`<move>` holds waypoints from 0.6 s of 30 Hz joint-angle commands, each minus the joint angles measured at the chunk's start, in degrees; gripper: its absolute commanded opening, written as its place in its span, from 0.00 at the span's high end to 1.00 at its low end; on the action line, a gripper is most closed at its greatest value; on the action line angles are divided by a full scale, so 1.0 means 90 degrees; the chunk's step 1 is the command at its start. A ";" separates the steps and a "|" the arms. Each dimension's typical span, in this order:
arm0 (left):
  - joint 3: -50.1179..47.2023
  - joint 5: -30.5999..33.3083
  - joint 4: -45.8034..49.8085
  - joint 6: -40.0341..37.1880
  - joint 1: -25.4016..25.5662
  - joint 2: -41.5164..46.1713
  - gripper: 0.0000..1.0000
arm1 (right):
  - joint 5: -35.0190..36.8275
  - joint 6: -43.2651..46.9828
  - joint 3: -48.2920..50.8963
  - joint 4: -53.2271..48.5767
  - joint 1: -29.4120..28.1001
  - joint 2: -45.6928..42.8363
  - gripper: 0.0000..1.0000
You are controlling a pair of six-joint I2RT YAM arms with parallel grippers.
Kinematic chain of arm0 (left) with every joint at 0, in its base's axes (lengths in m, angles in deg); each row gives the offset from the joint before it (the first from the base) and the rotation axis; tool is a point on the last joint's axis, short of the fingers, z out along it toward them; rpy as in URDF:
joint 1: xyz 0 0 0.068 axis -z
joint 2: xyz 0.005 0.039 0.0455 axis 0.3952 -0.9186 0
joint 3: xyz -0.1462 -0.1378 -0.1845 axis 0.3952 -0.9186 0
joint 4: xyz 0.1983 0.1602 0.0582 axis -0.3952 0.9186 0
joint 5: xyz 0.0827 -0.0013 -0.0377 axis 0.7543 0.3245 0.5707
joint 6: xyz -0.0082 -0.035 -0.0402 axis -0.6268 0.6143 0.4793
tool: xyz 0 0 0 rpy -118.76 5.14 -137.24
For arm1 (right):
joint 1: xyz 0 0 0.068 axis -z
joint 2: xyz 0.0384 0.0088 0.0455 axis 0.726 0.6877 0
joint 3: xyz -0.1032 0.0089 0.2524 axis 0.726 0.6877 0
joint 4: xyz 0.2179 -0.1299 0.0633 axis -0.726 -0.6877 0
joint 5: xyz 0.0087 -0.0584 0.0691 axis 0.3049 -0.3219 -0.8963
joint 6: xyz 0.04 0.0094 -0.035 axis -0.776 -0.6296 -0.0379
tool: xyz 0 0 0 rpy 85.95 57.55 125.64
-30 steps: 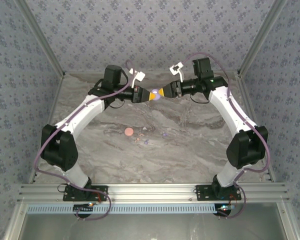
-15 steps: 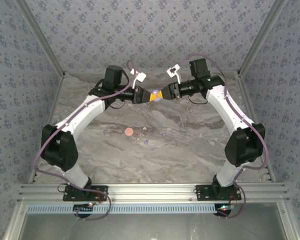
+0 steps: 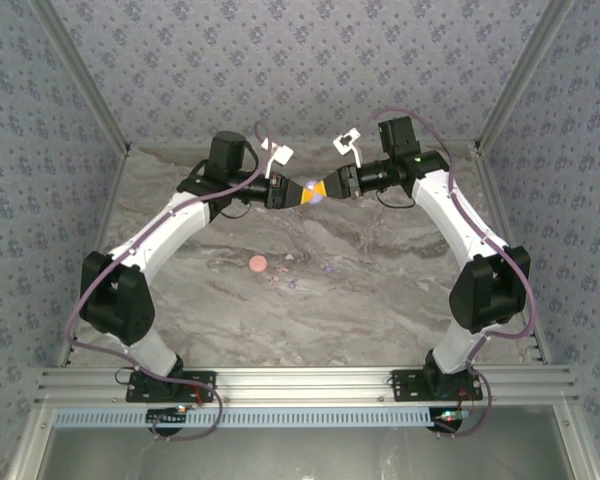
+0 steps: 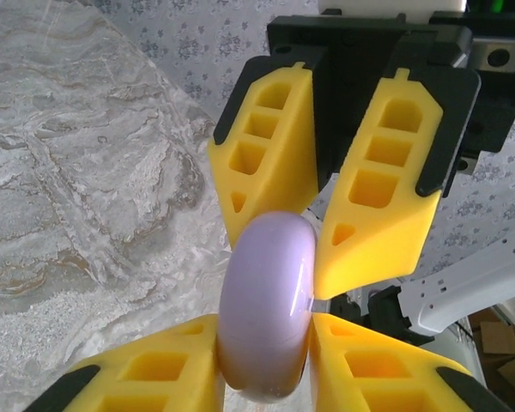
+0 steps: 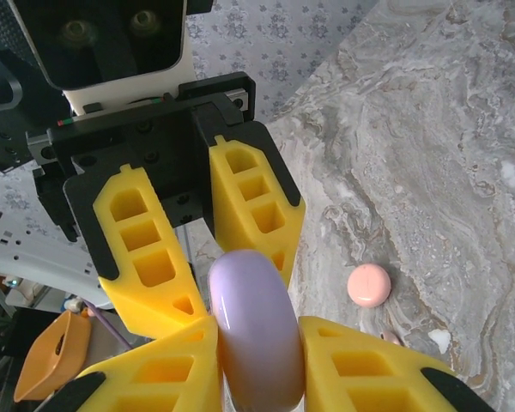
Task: Insert the wireless bluetooth earbuds into the charging case
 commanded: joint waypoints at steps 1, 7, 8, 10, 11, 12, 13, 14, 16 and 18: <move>-0.0077 -0.0133 -0.0583 0.0253 0.0063 0.0266 0.68 | -0.0279 -0.0227 -0.0110 0.0199 -0.0031 -0.0124 0.76; -0.0171 -0.0157 -0.0905 0.0460 0.0058 0.0247 0.67 | -0.0379 -0.0344 -0.0077 0.0456 -0.0041 -0.0134 0.76; -0.0187 -0.0166 -0.0929 0.0472 0.0058 0.0237 0.66 | -0.0384 -0.0356 -0.0073 0.0462 -0.0043 -0.0146 0.76; -0.0198 -0.0171 -0.0965 0.0493 0.0073 0.0227 0.66 | -0.0404 -0.0394 -0.0063 0.0501 -0.0045 -0.0150 0.76; -0.0206 -0.0176 -0.0959 0.0483 0.0073 0.0218 0.66 | -0.0416 -0.0404 -0.0063 0.0507 -0.0041 -0.0151 0.76; -0.0208 -0.0176 -0.0957 0.0486 0.0073 0.0217 0.67 | -0.0418 -0.0421 -0.0058 0.0521 -0.0046 -0.0156 0.76; -0.0216 -0.0175 -0.0960 0.0483 0.0073 0.0207 0.67 | -0.0428 -0.0437 -0.0061 0.0531 -0.0045 -0.0166 0.76; -0.0217 -0.0161 -0.0964 0.0500 0.0077 0.0207 0.67 | -0.0428 -0.0434 -0.0063 0.0541 -0.0044 -0.0171 0.76; -0.0227 -0.0163 -0.1002 0.0523 0.0083 0.0195 0.68 | -0.0429 -0.0434 -0.0071 0.0512 -0.0048 -0.0162 0.76; -0.0210 -0.0159 -0.1004 0.0530 0.0092 0.0180 0.69 | -0.0444 -0.0424 -0.0063 0.0492 -0.0046 -0.0164 0.76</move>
